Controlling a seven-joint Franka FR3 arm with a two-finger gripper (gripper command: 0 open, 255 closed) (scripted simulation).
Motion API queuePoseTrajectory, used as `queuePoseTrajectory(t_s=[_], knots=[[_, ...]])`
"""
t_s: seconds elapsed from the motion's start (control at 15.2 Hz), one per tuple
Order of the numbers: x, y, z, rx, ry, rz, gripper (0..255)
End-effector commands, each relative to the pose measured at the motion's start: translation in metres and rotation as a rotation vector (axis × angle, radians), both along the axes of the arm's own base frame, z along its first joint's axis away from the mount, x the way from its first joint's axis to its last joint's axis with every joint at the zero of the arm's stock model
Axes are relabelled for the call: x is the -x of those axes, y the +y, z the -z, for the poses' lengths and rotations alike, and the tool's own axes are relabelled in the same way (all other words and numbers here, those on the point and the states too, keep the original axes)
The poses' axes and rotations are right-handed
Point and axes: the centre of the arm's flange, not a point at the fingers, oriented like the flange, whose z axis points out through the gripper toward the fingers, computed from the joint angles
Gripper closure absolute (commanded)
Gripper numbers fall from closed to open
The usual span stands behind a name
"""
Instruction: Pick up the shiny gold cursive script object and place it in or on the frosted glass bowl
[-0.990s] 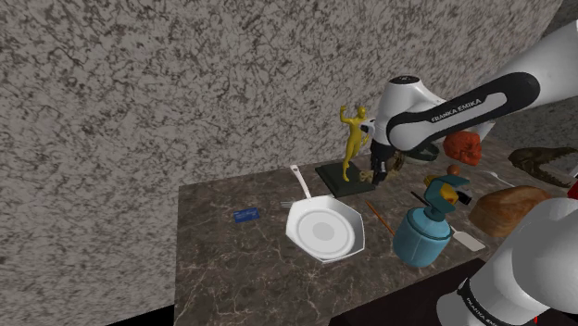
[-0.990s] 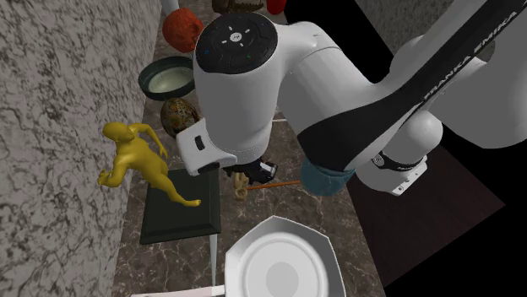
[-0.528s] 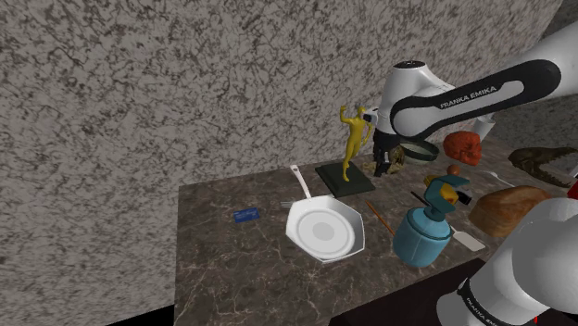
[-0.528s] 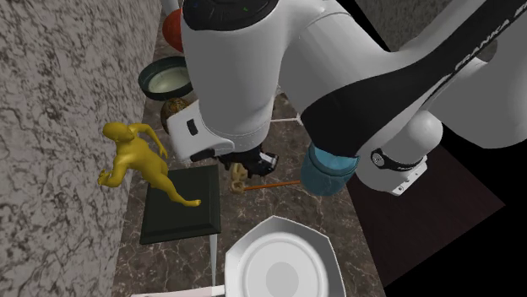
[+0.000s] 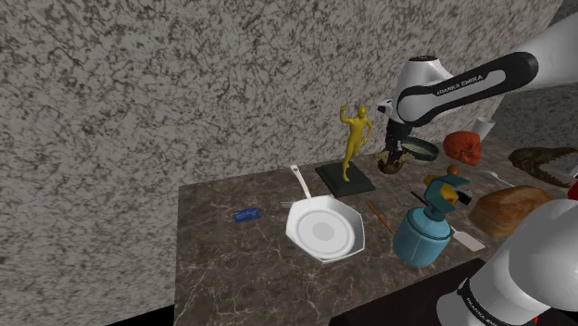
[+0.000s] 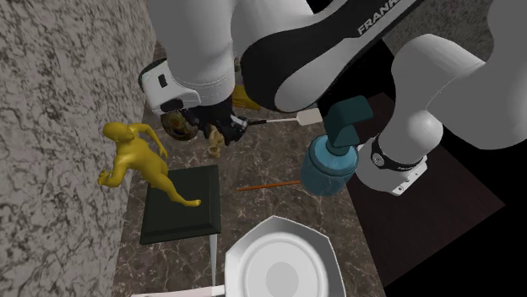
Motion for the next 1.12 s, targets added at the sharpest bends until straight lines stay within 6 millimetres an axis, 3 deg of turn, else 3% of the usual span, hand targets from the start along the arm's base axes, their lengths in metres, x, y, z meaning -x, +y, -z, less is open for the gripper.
queuePoseTrajectory(t_s=[0.0, 1.06], knots=[[-0.005, -0.026, -0.001, 0.001, 0.0, -0.002, 255], [-0.035, -0.235, -0.002, 0.001, 0.0, -0.002, 255]])
